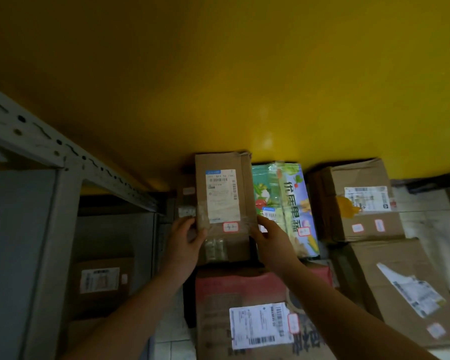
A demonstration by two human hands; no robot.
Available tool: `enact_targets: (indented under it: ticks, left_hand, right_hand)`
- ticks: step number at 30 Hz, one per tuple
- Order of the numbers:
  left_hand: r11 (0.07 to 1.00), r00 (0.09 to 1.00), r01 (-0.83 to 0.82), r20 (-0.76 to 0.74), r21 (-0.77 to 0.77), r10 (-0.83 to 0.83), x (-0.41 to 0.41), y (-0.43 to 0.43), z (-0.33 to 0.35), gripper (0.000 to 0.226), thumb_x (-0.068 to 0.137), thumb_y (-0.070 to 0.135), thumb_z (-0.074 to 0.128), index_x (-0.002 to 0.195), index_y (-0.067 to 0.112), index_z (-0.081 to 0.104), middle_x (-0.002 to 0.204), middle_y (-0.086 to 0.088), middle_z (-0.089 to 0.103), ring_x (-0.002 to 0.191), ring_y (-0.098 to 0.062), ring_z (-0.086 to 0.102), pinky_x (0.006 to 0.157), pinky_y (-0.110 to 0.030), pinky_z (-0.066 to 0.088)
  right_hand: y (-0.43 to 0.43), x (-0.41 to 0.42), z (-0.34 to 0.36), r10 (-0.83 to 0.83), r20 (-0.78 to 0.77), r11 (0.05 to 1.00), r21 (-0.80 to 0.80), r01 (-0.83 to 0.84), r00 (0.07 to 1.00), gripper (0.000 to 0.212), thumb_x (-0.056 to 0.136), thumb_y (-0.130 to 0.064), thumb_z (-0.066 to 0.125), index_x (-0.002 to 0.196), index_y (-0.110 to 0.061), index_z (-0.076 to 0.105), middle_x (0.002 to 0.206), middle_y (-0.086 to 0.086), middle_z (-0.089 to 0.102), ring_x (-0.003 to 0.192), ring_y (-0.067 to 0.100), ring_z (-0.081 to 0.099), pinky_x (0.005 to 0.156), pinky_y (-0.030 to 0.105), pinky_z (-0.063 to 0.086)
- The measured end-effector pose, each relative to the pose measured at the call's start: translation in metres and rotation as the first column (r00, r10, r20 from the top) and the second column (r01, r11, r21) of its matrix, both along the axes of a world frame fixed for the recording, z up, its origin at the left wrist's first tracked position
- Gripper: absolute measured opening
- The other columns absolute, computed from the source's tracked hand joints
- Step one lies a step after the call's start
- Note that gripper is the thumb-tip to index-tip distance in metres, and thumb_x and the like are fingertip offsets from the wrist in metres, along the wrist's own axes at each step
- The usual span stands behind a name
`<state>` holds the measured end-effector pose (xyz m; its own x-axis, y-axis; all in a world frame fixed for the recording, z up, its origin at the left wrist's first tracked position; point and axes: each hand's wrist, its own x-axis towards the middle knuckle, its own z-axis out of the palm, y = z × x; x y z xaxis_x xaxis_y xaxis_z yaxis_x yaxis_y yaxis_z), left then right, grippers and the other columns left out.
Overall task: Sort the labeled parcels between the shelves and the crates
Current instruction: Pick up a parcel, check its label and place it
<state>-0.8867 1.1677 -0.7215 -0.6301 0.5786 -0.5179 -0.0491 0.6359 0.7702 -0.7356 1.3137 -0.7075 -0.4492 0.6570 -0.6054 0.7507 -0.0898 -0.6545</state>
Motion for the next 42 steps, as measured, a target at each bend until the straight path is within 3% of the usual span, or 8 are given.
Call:
enact_targets:
  ticks: [7, 10, 15, 21, 25, 30, 33, 42]
  left_hand:
    - [0.997, 0.979, -0.081, 0.185, -0.017, 0.083, -0.002, -0.012, 0.014, 0.036, 0.102, 0.042, 0.051, 0.135, 0.027, 0.051, 0.119, 0.008, 0.061, 0.110, -0.009, 0.060, 0.095, -0.033, 0.049]
    - [0.964, 0.944, -0.262, 0.199, -0.037, 0.264, 0.011, -0.040, 0.024, 0.029, 0.105, 0.024, 0.050, 0.133, 0.023, 0.048, 0.121, 0.005, 0.057, 0.116, -0.015, 0.055, 0.099, -0.031, 0.041]
    - [0.885, 0.864, -0.457, 0.193, -0.086, 0.465, 0.072, -0.116, 0.043, 0.021, 0.102, 0.006, 0.051, 0.119, 0.011, 0.064, 0.122, -0.009, 0.065, 0.117, -0.027, 0.061, 0.100, -0.039, 0.048]
    - [0.624, 0.584, -0.781, 0.316, -0.031, 0.747, 0.200, -0.178, 0.086, 0.023, 0.101, 0.004, 0.050, 0.118, -0.002, 0.064, 0.115, -0.016, 0.072, 0.108, -0.031, 0.069, 0.093, -0.038, 0.054]
    - [0.342, 0.308, -0.939, 0.338, -0.044, 0.889, 0.296, -0.222, 0.115, 0.023, 0.101, 0.003, 0.047, 0.113, 0.001, 0.067, 0.109, -0.015, 0.075, 0.104, -0.034, 0.072, 0.095, -0.044, 0.053]
    - [0.050, 0.022, -0.995, 0.319, -0.082, 0.948, 0.389, -0.298, 0.125, 0.024, 0.102, 0.001, 0.045, 0.111, 0.000, 0.068, 0.106, -0.018, 0.075, 0.102, -0.037, 0.072, 0.096, -0.050, 0.051]
    - [-0.108, -0.129, -0.991, 0.306, -0.084, 0.943, 0.433, -0.346, 0.117, 0.025, 0.102, 0.000, 0.044, 0.111, -0.002, 0.067, 0.108, -0.022, 0.073, 0.104, -0.041, 0.070, 0.097, -0.049, 0.051]
    - [-0.374, -0.359, -0.927, 0.339, -0.023, 0.870, 0.559, -0.455, 0.105, 0.026, 0.102, 0.000, 0.043, 0.110, 0.003, 0.068, 0.108, -0.016, 0.075, 0.100, -0.033, 0.073, 0.094, -0.044, 0.056]
  right_hand:
    - [-0.004, 0.027, 0.011, -0.054, 0.011, 0.999, 0.005, 0.054, 0.998, 0.039, 0.100, -0.021, 0.055, 0.140, -0.022, 0.051, 0.143, -0.001, 0.054, 0.118, 0.024, 0.063, 0.100, 0.046, 0.052]
    - [-0.019, 0.046, 0.040, -0.106, -0.070, 0.994, -0.024, 0.105, 0.992, 0.025, 0.101, -0.015, 0.052, 0.122, -0.026, 0.060, 0.117, -0.003, 0.068, 0.089, 0.009, 0.071, 0.077, 0.029, 0.058]
    - [-0.058, 0.084, 0.072, 0.016, -0.128, 0.990, -0.140, -0.034, 0.992, 0.021, 0.101, -0.008, 0.050, 0.101, -0.022, 0.066, 0.084, 0.001, 0.073, 0.072, 0.015, 0.071, 0.067, 0.028, 0.059]
    - [-0.113, 0.135, 0.080, 0.395, -0.135, 0.874, -0.250, -0.417, 0.909, 0.026, 0.102, -0.011, 0.046, 0.101, -0.025, 0.068, 0.087, 0.001, 0.074, 0.077, 0.016, 0.071, 0.076, 0.036, 0.059]
    - [-0.156, 0.148, 0.093, 0.570, -0.103, 0.762, -0.305, -0.571, 0.815, 0.020, 0.102, -0.014, 0.048, 0.101, -0.020, 0.067, 0.086, 0.001, 0.075, 0.072, 0.016, 0.072, 0.075, 0.035, 0.060]
    - [-0.233, 0.161, 0.090, 0.795, -0.143, 0.522, -0.334, -0.785, 0.590, 0.018, 0.102, -0.018, 0.053, 0.100, -0.019, 0.070, 0.086, 0.001, 0.075, 0.068, 0.006, 0.069, 0.064, 0.019, 0.054]
    - [-0.287, 0.176, 0.077, 0.893, -0.176, 0.346, -0.317, -0.883, 0.413, 0.015, 0.101, -0.023, 0.055, 0.098, -0.024, 0.070, 0.086, -0.003, 0.076, 0.071, 0.008, 0.072, 0.070, 0.023, 0.057]
    - [-0.437, 0.288, 0.068, 0.971, -0.203, 0.062, -0.279, -0.958, 0.122, 0.013, 0.100, -0.019, 0.057, 0.103, -0.013, 0.069, 0.089, 0.002, 0.076, 0.073, 0.015, 0.074, 0.065, 0.021, 0.057]
